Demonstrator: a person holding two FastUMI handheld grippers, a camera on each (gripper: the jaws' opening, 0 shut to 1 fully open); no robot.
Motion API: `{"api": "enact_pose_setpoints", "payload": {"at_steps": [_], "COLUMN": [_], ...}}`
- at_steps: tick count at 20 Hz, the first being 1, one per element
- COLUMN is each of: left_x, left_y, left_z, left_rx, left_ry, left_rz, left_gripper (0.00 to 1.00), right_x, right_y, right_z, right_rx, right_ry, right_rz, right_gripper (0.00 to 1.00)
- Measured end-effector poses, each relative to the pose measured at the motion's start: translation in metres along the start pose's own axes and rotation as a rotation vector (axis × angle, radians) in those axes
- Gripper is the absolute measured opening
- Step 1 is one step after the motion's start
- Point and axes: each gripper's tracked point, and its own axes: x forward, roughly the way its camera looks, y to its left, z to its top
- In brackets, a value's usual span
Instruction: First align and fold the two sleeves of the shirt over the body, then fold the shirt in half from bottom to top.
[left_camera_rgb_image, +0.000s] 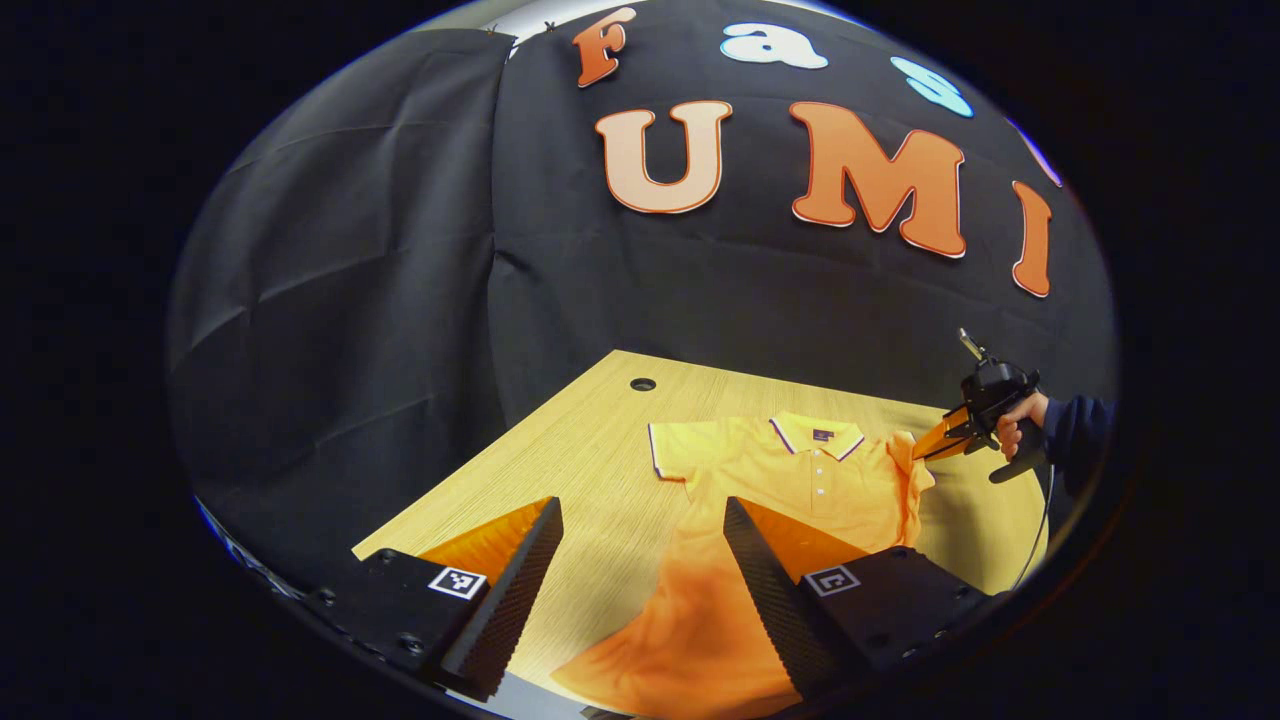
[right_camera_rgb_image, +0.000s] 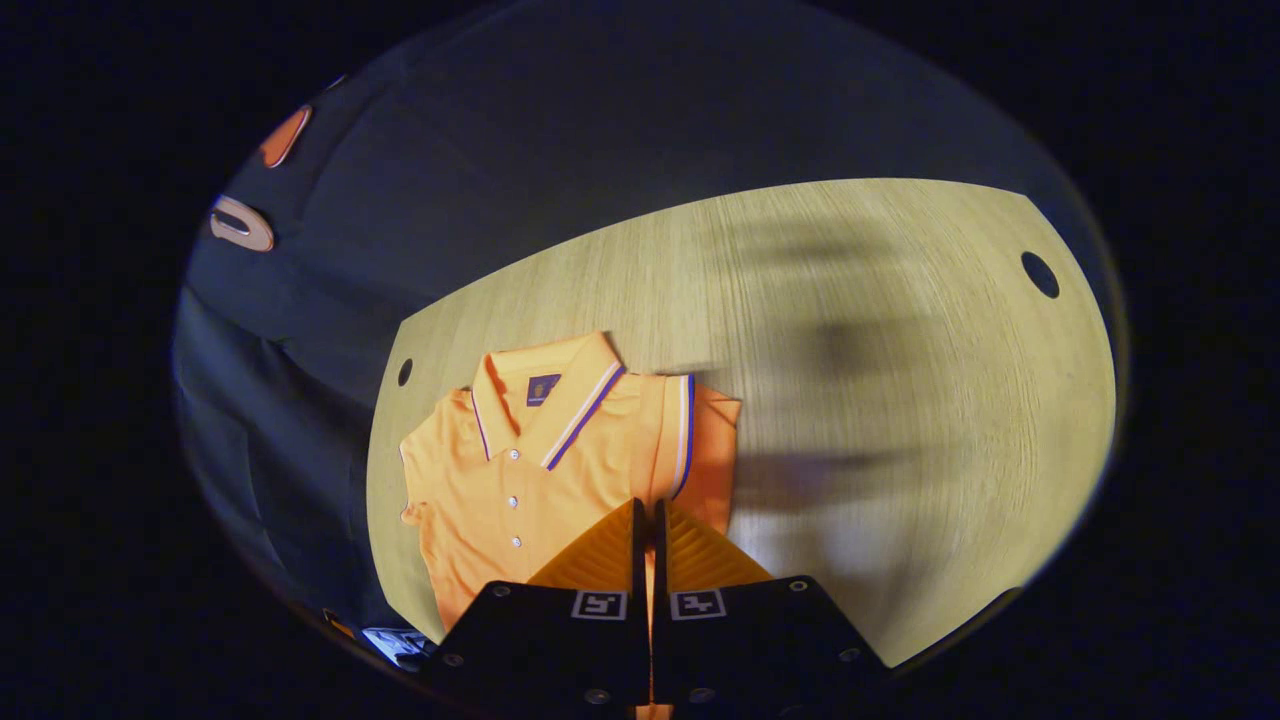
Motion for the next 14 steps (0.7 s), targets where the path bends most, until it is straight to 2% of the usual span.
{"api": "enact_pose_setpoints", "payload": {"at_steps": [2, 5, 10, 14], "left_x": [0.001, 0.001, -0.006, -0.005], "left_y": [0.003, 0.009, 0.017, 0.02], "left_z": [-0.001, -0.003, -0.008, -0.012], "left_rx": [-0.013, -0.034, -0.054, -0.066], "left_ry": [0.001, 0.005, 0.006, 0.019], "left_rz": [0.005, 0.014, 0.027, 0.03], "left_gripper": [0.99, 0.99, 0.99, 0.99], "right_x": [0.002, 0.005, 0.009, 0.009], "right_y": [0.011, 0.021, 0.039, 0.054], "right_z": [-0.001, -0.005, -0.012, -0.022], "right_rx": [0.012, 0.014, 0.01, -0.032], "right_ry": [0.007, 0.015, 0.034, 0.049], "right_rz": [0.018, 0.03, 0.062, 0.08], "right_gripper": [0.02, 0.08, 0.08, 0.36]}}
